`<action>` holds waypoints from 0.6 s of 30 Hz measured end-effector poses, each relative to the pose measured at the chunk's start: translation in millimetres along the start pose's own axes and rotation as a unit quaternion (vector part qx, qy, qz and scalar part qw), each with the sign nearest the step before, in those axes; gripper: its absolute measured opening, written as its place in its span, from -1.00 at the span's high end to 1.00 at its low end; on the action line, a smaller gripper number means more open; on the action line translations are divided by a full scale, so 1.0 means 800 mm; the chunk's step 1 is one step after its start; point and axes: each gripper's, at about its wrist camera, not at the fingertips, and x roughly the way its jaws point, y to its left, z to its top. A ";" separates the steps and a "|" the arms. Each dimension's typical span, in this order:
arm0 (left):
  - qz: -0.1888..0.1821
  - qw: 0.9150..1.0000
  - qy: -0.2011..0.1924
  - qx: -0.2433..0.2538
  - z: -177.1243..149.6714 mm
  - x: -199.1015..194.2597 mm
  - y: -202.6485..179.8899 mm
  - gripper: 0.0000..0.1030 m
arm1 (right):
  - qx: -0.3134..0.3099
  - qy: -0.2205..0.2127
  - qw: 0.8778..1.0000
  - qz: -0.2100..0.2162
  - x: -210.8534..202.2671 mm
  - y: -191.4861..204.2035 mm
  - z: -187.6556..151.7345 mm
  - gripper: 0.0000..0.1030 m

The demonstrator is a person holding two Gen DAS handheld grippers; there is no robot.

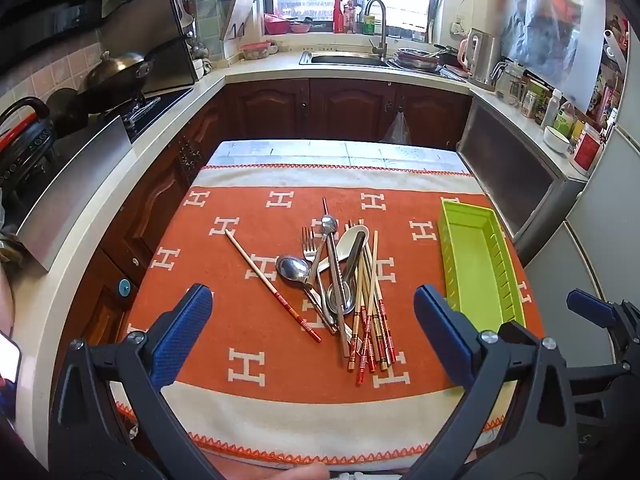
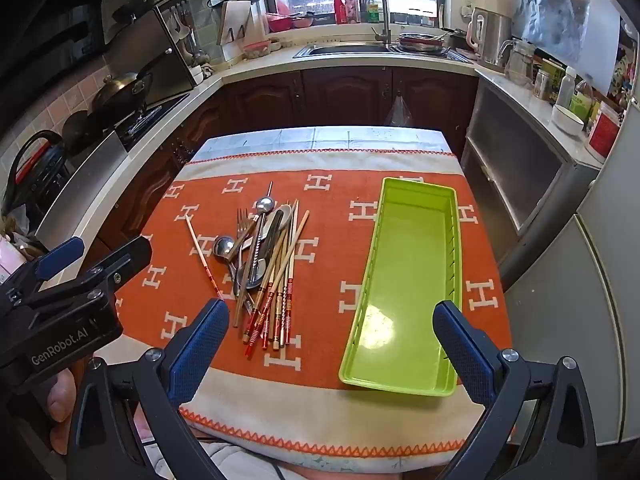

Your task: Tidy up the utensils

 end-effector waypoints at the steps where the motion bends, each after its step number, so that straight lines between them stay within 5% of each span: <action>1: 0.000 1.000 0.000 0.000 0.000 0.000 0.000 -0.95 | 0.000 0.000 1.000 0.001 0.001 0.001 0.000 -1.00; 18: -0.011 1.000 0.015 0.003 -0.003 0.012 -0.010 -0.95 | -0.007 0.001 1.000 -0.011 0.005 0.005 -0.003 -1.00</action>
